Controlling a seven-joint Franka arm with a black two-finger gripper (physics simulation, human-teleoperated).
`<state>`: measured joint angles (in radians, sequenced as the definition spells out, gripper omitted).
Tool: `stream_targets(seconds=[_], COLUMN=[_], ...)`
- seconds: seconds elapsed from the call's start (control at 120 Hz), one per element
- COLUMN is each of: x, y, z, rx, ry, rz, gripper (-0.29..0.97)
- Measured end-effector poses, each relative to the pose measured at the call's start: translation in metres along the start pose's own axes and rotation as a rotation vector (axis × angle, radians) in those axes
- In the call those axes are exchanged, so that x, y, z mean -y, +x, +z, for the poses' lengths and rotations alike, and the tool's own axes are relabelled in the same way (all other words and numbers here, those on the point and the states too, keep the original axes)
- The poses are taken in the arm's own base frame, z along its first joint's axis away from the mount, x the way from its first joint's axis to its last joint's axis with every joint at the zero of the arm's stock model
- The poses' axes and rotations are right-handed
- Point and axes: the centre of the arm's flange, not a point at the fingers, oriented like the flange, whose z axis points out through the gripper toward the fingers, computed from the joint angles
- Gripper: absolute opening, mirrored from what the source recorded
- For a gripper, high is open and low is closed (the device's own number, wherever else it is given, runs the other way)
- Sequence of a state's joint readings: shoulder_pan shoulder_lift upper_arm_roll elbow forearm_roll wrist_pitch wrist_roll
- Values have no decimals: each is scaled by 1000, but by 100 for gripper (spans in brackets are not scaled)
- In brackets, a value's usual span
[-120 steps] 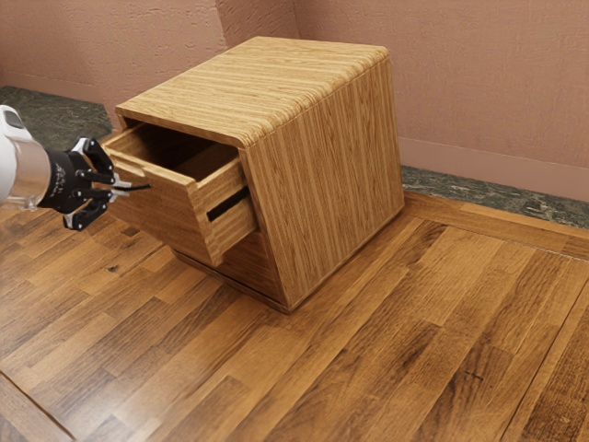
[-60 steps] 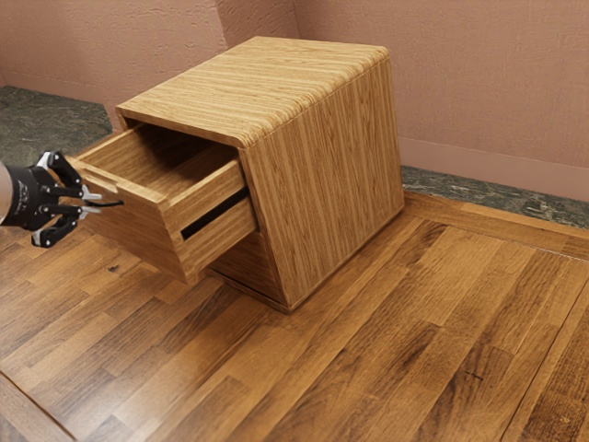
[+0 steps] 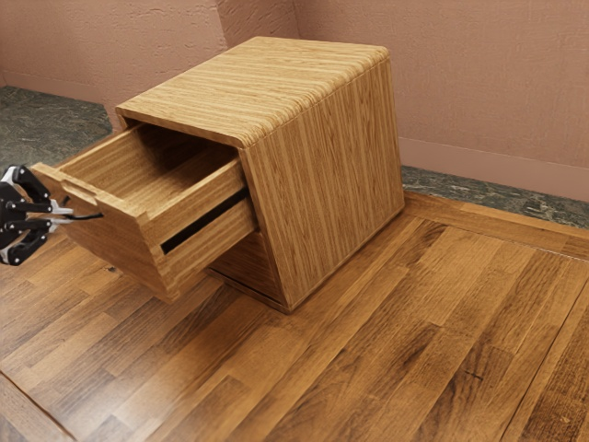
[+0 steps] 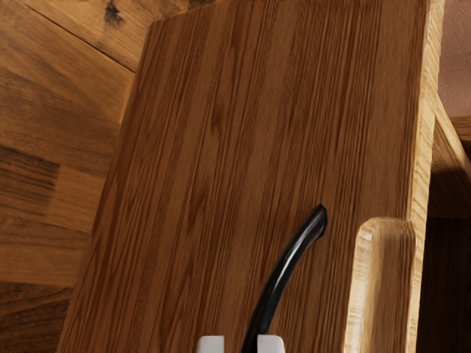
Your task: Pull the drawer handle with one arm to open the drawer
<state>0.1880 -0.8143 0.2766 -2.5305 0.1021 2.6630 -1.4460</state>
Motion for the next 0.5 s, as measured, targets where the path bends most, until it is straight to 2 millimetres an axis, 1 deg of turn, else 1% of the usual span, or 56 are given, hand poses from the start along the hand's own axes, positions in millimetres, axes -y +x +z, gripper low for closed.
stream_targets(seconds=[0.142,0.3,0.4,0.417,0.45,0.5], x=[8,16,17,17,11,-9], y=[3,8,4,3,0,-2], z=[-8,-24,-33,-34,-39,-54], rx=[-1,-7,-14,-15,-18,-26], ry=[-3,-19,-23,-23,-25,-22], rz=[-7,-19,-8,-3,10,27], gripper=[-10,-11,-11,-10,-4,8])
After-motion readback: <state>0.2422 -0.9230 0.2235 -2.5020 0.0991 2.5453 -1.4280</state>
